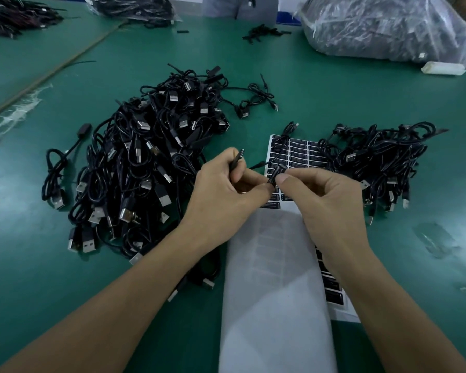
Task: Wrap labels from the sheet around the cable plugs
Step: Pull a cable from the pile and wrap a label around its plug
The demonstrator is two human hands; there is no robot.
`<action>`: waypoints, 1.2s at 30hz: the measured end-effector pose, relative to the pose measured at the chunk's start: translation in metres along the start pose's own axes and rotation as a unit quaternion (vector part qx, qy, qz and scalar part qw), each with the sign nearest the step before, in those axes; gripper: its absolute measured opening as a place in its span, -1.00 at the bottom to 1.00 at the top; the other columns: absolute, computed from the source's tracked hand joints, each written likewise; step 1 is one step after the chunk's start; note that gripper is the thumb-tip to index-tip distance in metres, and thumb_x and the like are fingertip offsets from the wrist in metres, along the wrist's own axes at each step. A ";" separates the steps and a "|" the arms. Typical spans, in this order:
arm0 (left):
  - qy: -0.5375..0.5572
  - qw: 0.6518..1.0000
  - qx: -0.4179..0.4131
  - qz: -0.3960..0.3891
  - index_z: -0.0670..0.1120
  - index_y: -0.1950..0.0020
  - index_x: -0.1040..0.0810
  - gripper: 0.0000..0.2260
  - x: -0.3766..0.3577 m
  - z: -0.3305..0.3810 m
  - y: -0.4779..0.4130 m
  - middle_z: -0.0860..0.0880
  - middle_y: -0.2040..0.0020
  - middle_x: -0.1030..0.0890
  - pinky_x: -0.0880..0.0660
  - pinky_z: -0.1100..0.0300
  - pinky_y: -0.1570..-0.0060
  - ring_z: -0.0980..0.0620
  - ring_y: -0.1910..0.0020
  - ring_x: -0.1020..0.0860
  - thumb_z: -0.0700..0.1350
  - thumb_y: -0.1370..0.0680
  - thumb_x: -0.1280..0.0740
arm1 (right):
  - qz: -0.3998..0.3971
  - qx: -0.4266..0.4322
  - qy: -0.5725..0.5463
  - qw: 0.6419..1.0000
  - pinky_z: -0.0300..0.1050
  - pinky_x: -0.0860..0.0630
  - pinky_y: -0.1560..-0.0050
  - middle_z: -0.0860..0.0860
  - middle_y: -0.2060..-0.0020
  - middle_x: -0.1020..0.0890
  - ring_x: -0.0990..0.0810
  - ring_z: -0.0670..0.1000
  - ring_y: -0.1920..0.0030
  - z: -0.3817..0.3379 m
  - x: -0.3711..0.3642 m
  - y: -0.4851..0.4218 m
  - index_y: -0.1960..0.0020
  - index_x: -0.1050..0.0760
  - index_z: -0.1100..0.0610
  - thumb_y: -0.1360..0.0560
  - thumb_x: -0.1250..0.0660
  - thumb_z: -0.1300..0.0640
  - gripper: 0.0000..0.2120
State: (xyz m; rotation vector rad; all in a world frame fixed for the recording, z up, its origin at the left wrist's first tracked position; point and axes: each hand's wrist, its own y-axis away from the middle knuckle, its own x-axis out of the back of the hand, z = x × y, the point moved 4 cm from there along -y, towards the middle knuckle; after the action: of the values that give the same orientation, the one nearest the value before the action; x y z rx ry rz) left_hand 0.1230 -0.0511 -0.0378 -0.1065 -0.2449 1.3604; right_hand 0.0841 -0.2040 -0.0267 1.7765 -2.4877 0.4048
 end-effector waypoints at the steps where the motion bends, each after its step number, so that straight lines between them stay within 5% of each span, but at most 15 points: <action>1: 0.002 1.000 0.000 0.000 -0.04 0.23 -0.19 -0.57 0.000 0.001 0.000 0.00 0.25 -0.72 -0.41 0.33 0.45 0.14 0.41 -0.47 -0.29 -0.43 -0.48 | -0.002 0.000 0.001 1.000 -0.26 -0.53 0.27 -0.09 0.35 -0.69 -0.56 -0.13 0.33 0.000 0.001 0.000 0.21 -0.70 -0.15 -0.45 -0.49 0.05 -0.89; 6: 0.008 1.000 0.000 -0.012 -0.04 0.23 -0.18 -0.59 -0.002 0.004 0.001 -0.01 0.26 -0.72 -0.39 0.30 0.39 0.15 0.42 -0.42 -0.25 -0.41 -0.46 | -0.021 0.011 0.004 1.000 -0.18 -0.54 0.27 0.00 0.34 -0.69 -0.54 -0.08 0.33 -0.003 0.002 -0.004 0.28 -0.70 -0.07 -0.47 -0.47 0.18 -0.79; 10: -0.006 1.000 -0.005 0.008 -0.01 0.27 -0.24 -0.64 -0.002 0.004 0.004 -0.12 0.21 -0.69 -0.50 -0.01 0.24 -0.12 0.24 -0.62 0.08 -0.44 -0.41 | 0.004 0.011 -0.012 1.000 -0.35 -0.45 0.35 -0.03 0.42 -0.62 -0.46 -0.17 0.39 -0.004 0.003 -0.004 0.30 -0.66 -0.01 -0.49 -0.45 0.22 -0.78; 14: 0.003 0.999 0.031 -0.024 0.24 0.33 -0.37 -0.79 -0.004 -0.003 0.000 0.05 0.01 -0.74 -0.45 0.08 0.08 0.08 0.05 -0.70 0.27 -0.46 -0.13 | 0.079 0.003 -0.087 0.993 -0.29 -0.37 0.42 -0.13 0.43 -0.56 -0.41 -0.17 0.43 -0.002 0.013 -0.006 0.13 -0.62 -0.01 -0.56 -0.39 0.18 -0.86; 16: 0.006 0.998 0.043 -0.038 0.25 0.35 -0.37 -0.77 -0.005 -0.005 -0.001 0.07 0.01 -0.73 -0.43 0.08 0.05 0.11 0.04 -0.68 0.27 -0.43 -0.04 | 0.071 -0.002 -0.116 0.991 -0.27 -0.39 0.43 -0.06 0.36 -0.62 -0.48 -0.14 0.40 -0.001 0.013 -0.005 -0.07 -0.55 -0.07 -0.59 -0.35 0.14 -0.87; 19: -0.054 0.997 0.017 -0.049 0.20 0.25 -0.39 -0.76 -0.007 -0.001 0.002 0.06 0.06 -0.72 -0.48 0.07 0.11 0.14 0.08 -0.66 0.21 -0.49 -0.01 | 0.009 0.023 -0.116 0.993 -0.29 -0.51 0.33 0.01 0.20 -0.71 -0.65 -0.10 0.24 -0.003 0.005 -0.002 -0.38 -0.35 -0.13 -0.58 -0.37 0.11 -0.57; 21: -0.089 0.994 -0.018 -0.054 0.06 0.15 -0.40 -0.77 -0.007 0.002 0.004 -0.05 0.20 -0.67 -0.49 -0.05 0.26 -0.02 0.26 -0.59 0.12 -0.58 -0.06 | -0.030 0.046 -0.113 0.992 -0.30 -0.57 0.20 -0.01 0.17 -0.72 -0.70 -0.09 0.14 -0.005 -0.002 0.001 -0.47 -0.26 -0.09 -0.56 -0.41 0.15 -0.43; 24: -0.120 0.989 -0.062 -0.061 -0.06 0.10 -0.45 -0.82 -0.007 0.004 0.005 0.02 0.38 -0.46 -0.33 0.14 0.47 0.05 0.44 -0.35 -0.07 -0.67 -0.18 | -0.034 0.064 -0.114 0.991 -0.36 -0.56 0.13 -0.10 0.23 -0.71 -0.69 -0.16 0.16 -0.006 -0.004 0.002 -0.46 -0.27 -0.02 -0.50 -0.47 0.27 -0.36; 27: -0.154 0.983 -0.077 -0.055 -0.04 0.08 -0.54 -0.85 -0.007 0.005 0.004 0.09 0.37 -0.48 -0.32 0.29 0.41 0.17 0.41 -0.40 -0.14 -0.67 -0.26 | -0.015 0.061 -0.093 0.994 -0.34 -0.56 0.12 -0.12 0.27 -0.69 -0.67 -0.18 0.21 -0.004 -0.001 0.000 -0.42 -0.32 -0.03 -0.48 -0.47 0.33 -0.38; 32: -0.209 0.970 -0.126 -0.013 -0.01 -0.05 -0.71 -0.84 -0.006 0.009 0.003 0.05 0.18 -0.57 -0.45 0.29 0.18 0.09 0.16 -0.54 -0.12 -0.57 -0.34 | 0.016 0.061 -0.106 0.992 -0.19 -0.62 0.03 -0.10 0.27 -0.69 -0.67 -0.10 0.17 -0.002 0.005 -0.004 -0.40 -0.32 -0.06 -0.47 -0.47 0.35 -0.37; 36: -0.211 0.971 -0.114 -0.009 0.00 -0.01 -0.73 -0.87 -0.004 0.007 0.003 0.03 0.22 -0.58 -0.46 0.20 0.19 0.10 0.21 -0.54 -0.10 -0.56 -0.38 | 0.022 0.077 -0.110 0.991 -0.24 -0.60 0.08 -0.06 0.25 -0.70 -0.67 -0.11 0.17 -0.003 0.005 -0.003 -0.34 -0.35 -0.08 -0.48 -0.46 0.34 -0.42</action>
State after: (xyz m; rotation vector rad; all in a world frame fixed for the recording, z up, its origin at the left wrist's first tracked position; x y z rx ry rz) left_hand 0.1173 -0.0551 -0.0327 -0.0046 -0.7582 1.3241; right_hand 0.0853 -0.2085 -0.0219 1.9235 -2.7157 0.4361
